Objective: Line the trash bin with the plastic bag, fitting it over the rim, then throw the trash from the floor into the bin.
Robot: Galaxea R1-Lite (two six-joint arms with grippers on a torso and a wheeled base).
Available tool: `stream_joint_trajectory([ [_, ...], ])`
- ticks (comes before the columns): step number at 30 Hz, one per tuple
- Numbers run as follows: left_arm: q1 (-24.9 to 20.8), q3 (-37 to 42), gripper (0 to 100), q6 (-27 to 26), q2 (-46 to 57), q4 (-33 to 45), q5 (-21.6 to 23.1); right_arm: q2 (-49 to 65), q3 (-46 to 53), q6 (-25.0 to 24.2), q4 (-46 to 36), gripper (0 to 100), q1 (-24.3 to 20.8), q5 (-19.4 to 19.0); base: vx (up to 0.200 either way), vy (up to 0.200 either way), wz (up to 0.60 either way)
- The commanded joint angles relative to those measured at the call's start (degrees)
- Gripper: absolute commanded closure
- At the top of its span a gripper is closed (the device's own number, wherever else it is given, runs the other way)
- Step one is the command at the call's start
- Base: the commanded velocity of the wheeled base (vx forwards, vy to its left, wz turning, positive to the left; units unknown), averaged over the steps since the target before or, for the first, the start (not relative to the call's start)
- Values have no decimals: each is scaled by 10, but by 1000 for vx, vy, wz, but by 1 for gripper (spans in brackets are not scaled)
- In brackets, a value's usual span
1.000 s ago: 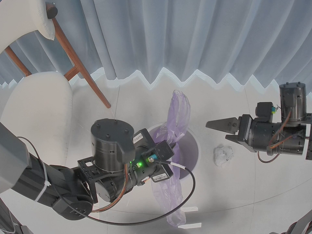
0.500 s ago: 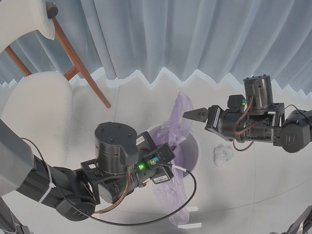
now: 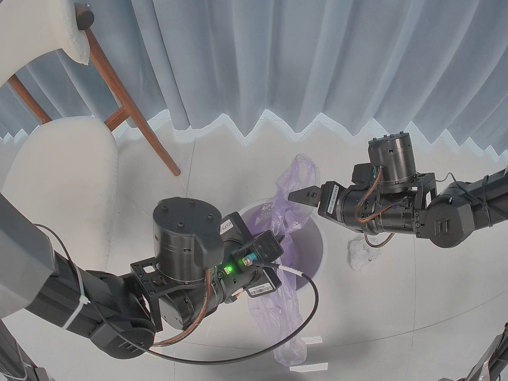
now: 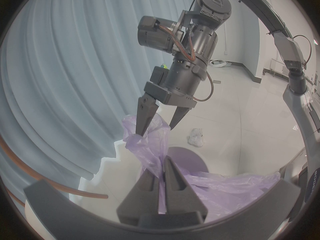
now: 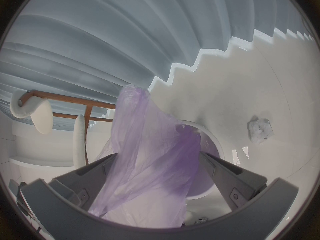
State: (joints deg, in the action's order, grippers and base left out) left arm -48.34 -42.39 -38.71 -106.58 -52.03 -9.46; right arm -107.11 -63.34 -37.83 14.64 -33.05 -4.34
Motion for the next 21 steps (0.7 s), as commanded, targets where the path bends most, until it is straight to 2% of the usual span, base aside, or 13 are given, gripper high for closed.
stream_joint_trajectory([
  [1,-1,0,100,0,-2,-1,0,-14,-4,-1,6,0,-1,4,0,0,0],
  [2,-2,0,100,0,-3,-5,0,-16,-7,-1,12,0,-1,5,0,0,0],
  [3,-2,0,100,0,-3,-6,0,-16,-8,-1,14,100,-2,6,0,0,0],
  [6,-3,1,100,0,-19,-30,0,-22,-24,-2,26,100,-2,20,0,0,0],
  [15,-8,2,100,18,-49,-97,-6,0,-36,-2,28,100,-2,22,0,0,0],
  [21,-18,-1,100,38,-48,-113,-38,15,-41,-1,32,100,0,17,0,0,0],
])
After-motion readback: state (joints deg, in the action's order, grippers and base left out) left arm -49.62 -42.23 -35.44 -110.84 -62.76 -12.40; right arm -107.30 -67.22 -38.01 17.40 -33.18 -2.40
